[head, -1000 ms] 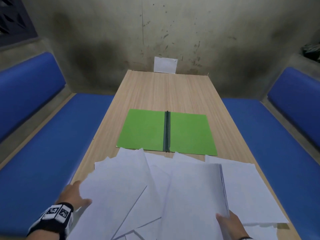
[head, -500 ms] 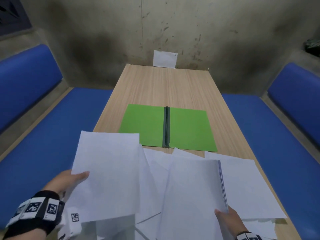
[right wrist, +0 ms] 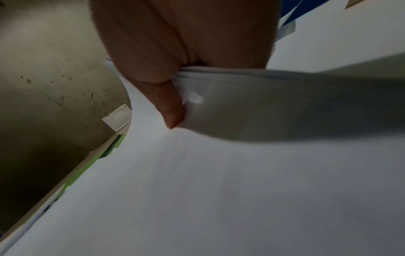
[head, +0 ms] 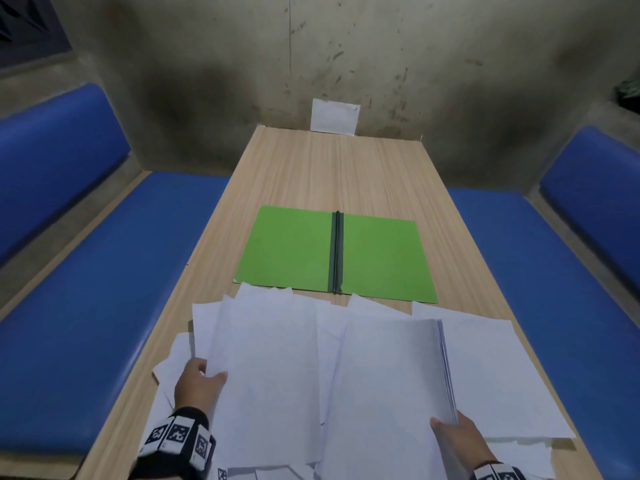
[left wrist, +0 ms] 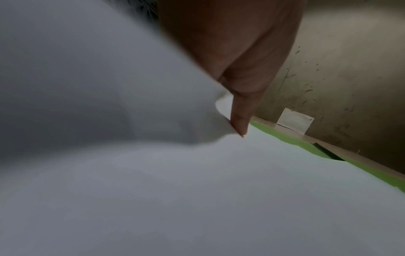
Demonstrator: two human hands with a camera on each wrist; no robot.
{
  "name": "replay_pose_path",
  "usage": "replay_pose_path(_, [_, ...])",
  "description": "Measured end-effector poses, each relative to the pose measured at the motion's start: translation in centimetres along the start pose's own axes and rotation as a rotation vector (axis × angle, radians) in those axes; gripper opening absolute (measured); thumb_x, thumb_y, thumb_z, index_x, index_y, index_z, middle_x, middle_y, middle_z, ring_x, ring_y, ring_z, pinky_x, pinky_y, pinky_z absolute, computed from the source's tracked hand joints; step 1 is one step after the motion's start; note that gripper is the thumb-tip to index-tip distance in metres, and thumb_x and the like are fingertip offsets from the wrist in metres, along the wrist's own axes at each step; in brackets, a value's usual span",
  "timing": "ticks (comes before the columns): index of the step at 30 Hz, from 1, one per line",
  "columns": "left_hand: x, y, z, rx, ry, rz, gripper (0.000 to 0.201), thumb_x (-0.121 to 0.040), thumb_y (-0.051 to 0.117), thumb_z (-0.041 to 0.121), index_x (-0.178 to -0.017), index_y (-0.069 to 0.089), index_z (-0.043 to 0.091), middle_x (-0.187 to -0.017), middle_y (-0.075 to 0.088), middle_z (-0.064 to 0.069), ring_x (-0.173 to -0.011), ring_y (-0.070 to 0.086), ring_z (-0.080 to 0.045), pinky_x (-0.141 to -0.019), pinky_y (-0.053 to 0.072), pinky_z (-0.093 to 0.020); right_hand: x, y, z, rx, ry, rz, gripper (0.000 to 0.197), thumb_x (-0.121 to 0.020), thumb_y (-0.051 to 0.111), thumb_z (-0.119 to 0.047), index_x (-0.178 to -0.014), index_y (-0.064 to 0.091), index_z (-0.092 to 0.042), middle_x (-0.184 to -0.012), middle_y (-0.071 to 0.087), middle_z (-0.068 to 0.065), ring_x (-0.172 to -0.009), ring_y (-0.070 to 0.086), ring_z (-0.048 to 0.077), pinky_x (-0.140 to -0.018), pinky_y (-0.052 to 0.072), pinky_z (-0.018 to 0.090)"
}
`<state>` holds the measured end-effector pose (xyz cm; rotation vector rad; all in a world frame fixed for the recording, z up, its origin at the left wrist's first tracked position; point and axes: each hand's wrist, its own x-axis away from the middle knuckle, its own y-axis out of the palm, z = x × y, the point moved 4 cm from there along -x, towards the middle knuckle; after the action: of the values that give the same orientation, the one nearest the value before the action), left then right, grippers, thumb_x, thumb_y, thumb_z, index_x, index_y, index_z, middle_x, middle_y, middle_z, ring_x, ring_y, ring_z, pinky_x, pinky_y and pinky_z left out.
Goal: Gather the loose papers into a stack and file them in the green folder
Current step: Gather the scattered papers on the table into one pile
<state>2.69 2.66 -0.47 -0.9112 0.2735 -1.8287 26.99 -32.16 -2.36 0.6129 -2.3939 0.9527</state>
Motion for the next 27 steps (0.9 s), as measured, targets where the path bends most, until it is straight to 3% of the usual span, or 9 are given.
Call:
replay_pose_path(3, [-0.7,-1.3,-0.1,0.097,0.036,0.054,0.074,-0.079,0.068,0.008,-0.14,0.026,0.014,-0.131,0.053,-0.024,-0.113,0.054,-0.039,-0.094,0.041,-0.042,0.0,-0.1,-0.2,-0.018,-0.024,-0.005,0.005,-0.088,0.056,-0.001,-0.091,0.06,-0.002,-0.093,0.061,0.018,-0.087,0.055,0.025,-0.077,0.038,0.027])
replay_pose_path(5, [-1.1,-2.6,-0.2,0.093,0.041,0.063,0.085,-0.079,0.069,0.012,-0.146,0.016,0.017,-0.135,0.05,-0.018,-0.122,0.048,-0.038,-0.101,0.039,-0.043,-0.1,-0.6,-0.9,-0.049,-0.05,-0.003,0.009,-0.087,0.056,0.001,-0.083,0.062,-0.003,-0.089,0.062,0.019,-0.085,0.055,0.025,-0.078,0.038,0.029])
replay_pose_path(9, [-1.5,-3.7,-0.7,0.074,0.098,-0.04,0.037,-0.089,0.056,0.008,-0.124,0.052,-0.003,-0.119,0.058,-0.009,-0.096,0.053,-0.027,-0.09,0.042,-0.037,-0.2,-1.0,-3.9,-0.138,-0.131,-0.047,0.023,-0.088,0.057,0.001,-0.072,0.062,-0.015,-0.08,0.065,0.009,-0.083,0.058,0.024,-0.08,0.043,0.031])
replay_pose_path(13, [-1.7,-4.1,-1.6,0.079,0.134,-0.076,0.033,-0.091,0.052,0.009,-0.123,0.054,0.001,-0.111,0.06,-0.012,-0.097,0.052,-0.025,-0.089,0.04,-0.036,-0.3,1.1,-7.5,-0.013,-0.202,-0.146,0.016,-0.09,0.056,-0.006,-0.077,0.059,-0.014,-0.078,0.063,0.009,-0.071,0.056,0.021,-0.062,0.043,0.028])
replay_pose_path(18, [-1.8,-4.6,-2.7,0.052,0.162,-0.053,0.034,-0.091,0.051,0.007,-0.125,0.052,0.001,-0.12,0.059,-0.014,-0.116,0.052,-0.034,-0.092,0.037,-0.036,-2.7,4.9,-8.9,0.253,-0.304,-0.156,0.02,-0.084,0.061,-0.008,-0.1,0.051,-0.016,-0.116,0.06,0.013,-0.11,0.059,0.027,-0.088,0.043,0.026])
replay_pose_path(20, [-2.1,-4.6,-3.2,0.046,0.155,-0.05,0.035,-0.091,0.051,0.007,-0.126,0.052,0.0,-0.124,0.059,-0.017,-0.117,0.052,-0.035,-0.096,0.039,-0.039,-2.9,5.7,-9.0,0.352,-0.297,-0.175,0.024,-0.084,0.06,-0.013,-0.108,0.057,-0.018,-0.124,0.059,0.009,-0.117,0.056,0.023,-0.086,0.038,0.019])
replay_pose_path(22, [-2.2,-4.5,-3.5,0.037,0.142,-0.058,0.036,-0.091,0.051,0.008,-0.126,0.052,0.001,-0.125,0.059,-0.019,-0.114,0.054,-0.035,-0.096,0.04,-0.04,-2.5,5.8,-9.3,0.462,-0.305,-0.166,0.015,-0.085,0.058,-0.02,-0.08,0.055,-0.033,-0.11,0.061,0.005,-0.113,0.058,0.022,-0.081,0.039,0.021])
replay_pose_path(23, [-2.2,-4.4,-3.7,0.037,0.135,-0.057,0.036,-0.091,0.051,0.008,-0.126,0.052,0.001,-0.124,0.059,-0.019,-0.111,0.055,-0.034,-0.094,0.041,-0.04,-2.6,5.8,-9.2,0.48,-0.319,-0.159,0.028,-0.086,0.057,-0.02,-0.066,0.046,-0.034,-0.099,0.059,0.004,-0.106,0.06,0.022,-0.075,0.038,0.022])
replay_pose_path(27, [-2.5,-3.7,-4.4,0.013,0.088,-0.07,0.033,-0.09,0.051,0.01,-0.122,0.055,0.0,-0.107,0.059,-0.012,-0.093,0.053,-0.027,-0.083,0.041,-0.034,-2.1,4.7,-9.6,0.401,-0.404,-0.162,0.031,-0.084,0.058,-0.004,-0.072,0.053,-0.032,-0.079,0.059,-0.002,-0.086,0.056,0.017,-0.059,0.038,0.012])
